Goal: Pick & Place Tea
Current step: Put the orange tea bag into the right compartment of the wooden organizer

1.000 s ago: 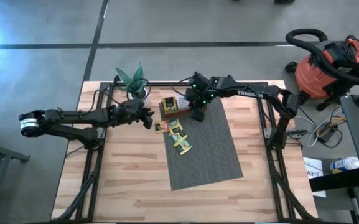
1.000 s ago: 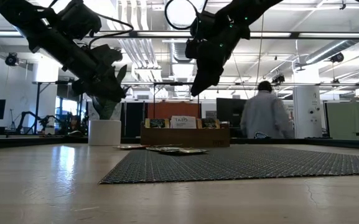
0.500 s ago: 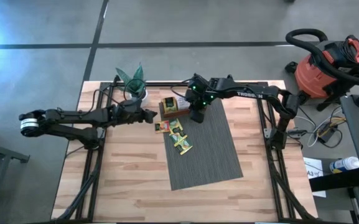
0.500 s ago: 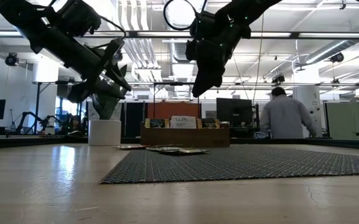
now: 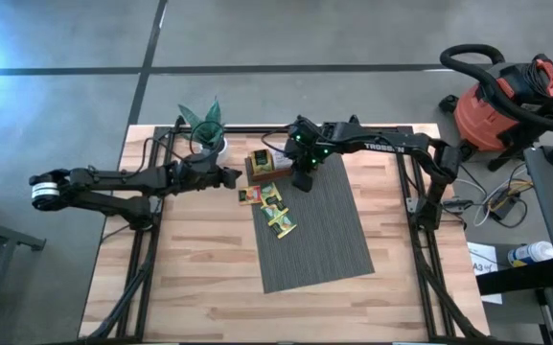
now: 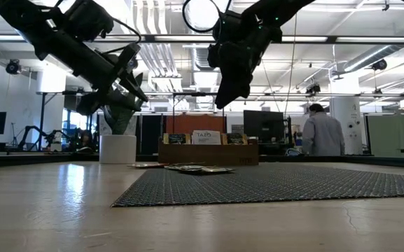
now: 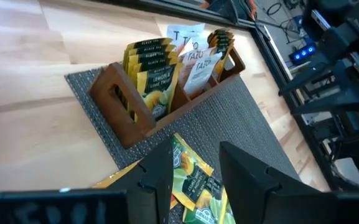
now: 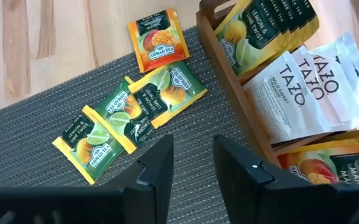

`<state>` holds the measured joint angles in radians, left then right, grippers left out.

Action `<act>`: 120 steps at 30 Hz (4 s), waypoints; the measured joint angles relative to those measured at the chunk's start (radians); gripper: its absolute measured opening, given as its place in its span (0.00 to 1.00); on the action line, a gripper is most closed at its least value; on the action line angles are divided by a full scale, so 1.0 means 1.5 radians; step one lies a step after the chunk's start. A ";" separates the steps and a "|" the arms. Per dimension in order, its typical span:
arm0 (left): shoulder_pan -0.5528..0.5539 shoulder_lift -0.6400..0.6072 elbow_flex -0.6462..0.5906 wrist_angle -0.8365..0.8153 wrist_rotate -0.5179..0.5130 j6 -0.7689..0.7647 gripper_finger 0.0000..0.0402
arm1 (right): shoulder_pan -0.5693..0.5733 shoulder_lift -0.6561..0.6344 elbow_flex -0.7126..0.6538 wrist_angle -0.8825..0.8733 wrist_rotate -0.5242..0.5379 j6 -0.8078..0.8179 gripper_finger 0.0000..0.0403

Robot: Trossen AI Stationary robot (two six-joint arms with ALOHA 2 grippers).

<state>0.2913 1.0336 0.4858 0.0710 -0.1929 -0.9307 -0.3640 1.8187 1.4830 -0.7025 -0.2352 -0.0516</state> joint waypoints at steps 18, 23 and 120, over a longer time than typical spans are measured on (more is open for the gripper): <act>-0.048 0.211 0.000 -0.007 0.077 -0.065 0.31 | 0.001 0.000 -0.009 0.000 0.000 0.021 0.27; -0.049 0.239 0.000 -0.009 0.076 -0.066 0.31 | 0.005 0.000 -0.015 0.001 0.000 0.022 0.27; -0.342 0.154 -0.013 -0.173 -0.064 -0.239 0.31 | 0.182 0.130 -0.021 0.291 -0.133 0.416 0.24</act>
<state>-0.2214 1.2643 0.4662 -0.1888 -0.2896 -1.2895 -0.0911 2.0136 1.4509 -0.2656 -0.4348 0.5721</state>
